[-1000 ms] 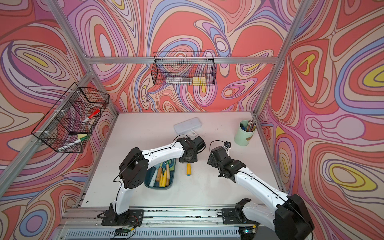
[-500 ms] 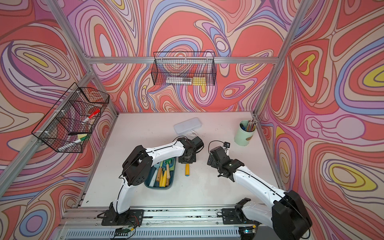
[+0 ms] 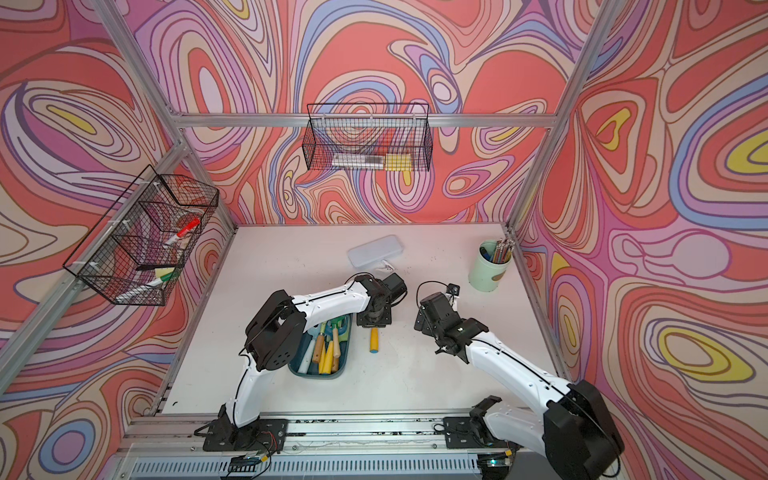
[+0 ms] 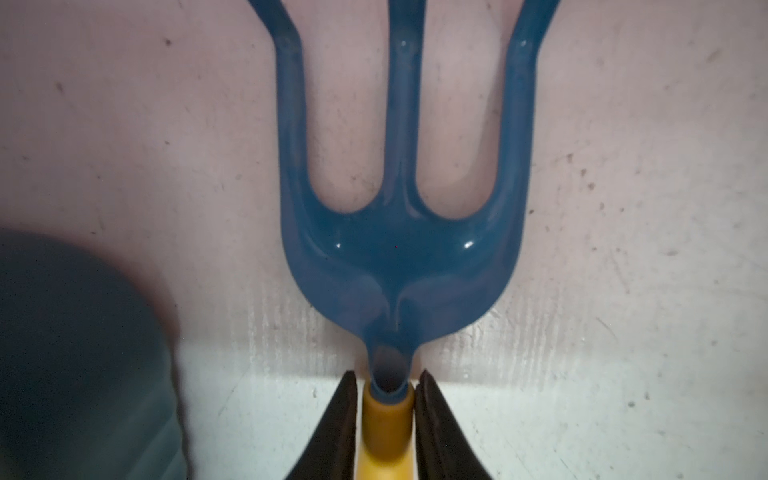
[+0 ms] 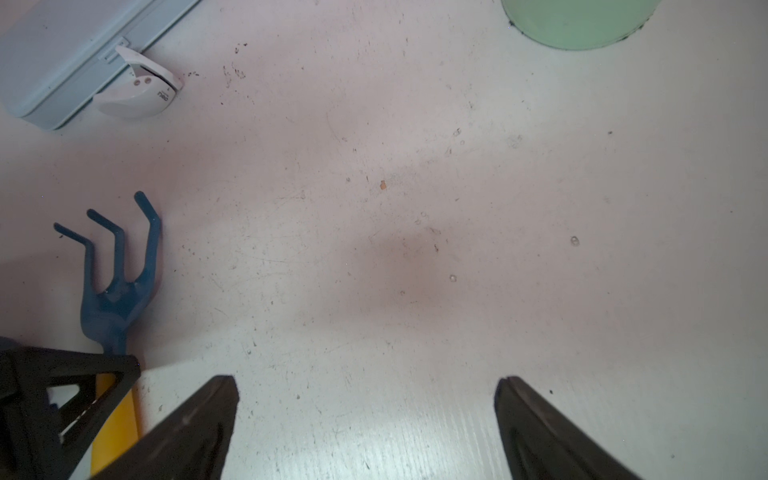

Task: Take the hand rake out of the storage box
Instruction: Place the rake at the center of the board.

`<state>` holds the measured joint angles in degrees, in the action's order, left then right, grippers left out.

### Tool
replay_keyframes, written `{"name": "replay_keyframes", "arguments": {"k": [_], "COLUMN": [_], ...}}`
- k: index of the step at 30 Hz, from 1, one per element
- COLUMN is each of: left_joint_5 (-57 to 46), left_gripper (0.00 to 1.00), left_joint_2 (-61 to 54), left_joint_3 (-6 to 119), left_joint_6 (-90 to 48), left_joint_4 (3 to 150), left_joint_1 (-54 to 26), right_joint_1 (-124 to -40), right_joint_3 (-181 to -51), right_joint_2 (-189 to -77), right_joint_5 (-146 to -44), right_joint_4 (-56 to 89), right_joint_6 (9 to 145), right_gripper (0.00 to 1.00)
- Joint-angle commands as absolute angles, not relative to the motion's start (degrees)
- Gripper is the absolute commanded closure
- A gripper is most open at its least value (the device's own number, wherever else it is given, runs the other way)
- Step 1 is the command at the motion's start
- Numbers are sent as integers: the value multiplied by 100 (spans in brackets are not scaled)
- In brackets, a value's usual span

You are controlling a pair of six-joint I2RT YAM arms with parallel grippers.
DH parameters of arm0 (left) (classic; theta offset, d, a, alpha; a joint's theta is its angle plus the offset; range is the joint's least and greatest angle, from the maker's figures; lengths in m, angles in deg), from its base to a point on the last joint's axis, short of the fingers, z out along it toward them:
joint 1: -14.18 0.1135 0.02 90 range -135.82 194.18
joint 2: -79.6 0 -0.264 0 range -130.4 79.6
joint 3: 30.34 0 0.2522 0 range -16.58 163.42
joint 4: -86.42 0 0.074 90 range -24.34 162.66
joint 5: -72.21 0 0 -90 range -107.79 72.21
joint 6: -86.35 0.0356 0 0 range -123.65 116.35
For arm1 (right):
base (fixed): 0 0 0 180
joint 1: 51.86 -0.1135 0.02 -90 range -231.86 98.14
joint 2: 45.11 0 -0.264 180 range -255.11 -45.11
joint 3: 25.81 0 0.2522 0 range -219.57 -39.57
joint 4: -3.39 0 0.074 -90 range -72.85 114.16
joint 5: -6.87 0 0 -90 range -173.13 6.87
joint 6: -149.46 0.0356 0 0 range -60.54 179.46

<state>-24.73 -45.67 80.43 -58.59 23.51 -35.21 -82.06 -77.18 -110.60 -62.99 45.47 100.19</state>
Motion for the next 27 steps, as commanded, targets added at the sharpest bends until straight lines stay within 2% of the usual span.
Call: {"name": "replay_keyframes", "arguments": {"k": [1, 10, 18, 27], "left_joint_5": [-2453, -2316, -2117, -2777], "left_gripper": [68, 46, 44, 47], "left_joint_2": [-4657, -4296, -3475, -2229], "left_joint_3": [8004, 8219, 8261, 7576], "left_joint_6": [-5938, -5834, -5585, -5490], "left_joint_4": [2141, 2100, 2027, 1343], "left_joint_1": [-3477, -3468, -3393, -3078], "right_joint_1": [-8245, -8245, -8245, -8245], "right_joint_3": [-7844, -7807, -7833, -7929], "right_joint_2": [-11102, -11136, -11259, -11431], "right_joint_5": [-6253, -6273, -6341, -6390], "right_joint_4": [4574, 4583, 4559, 4536], "right_joint_6": [9963, 9969, 9952, 9840], "right_gripper": [2, 2, 2, 2]}}
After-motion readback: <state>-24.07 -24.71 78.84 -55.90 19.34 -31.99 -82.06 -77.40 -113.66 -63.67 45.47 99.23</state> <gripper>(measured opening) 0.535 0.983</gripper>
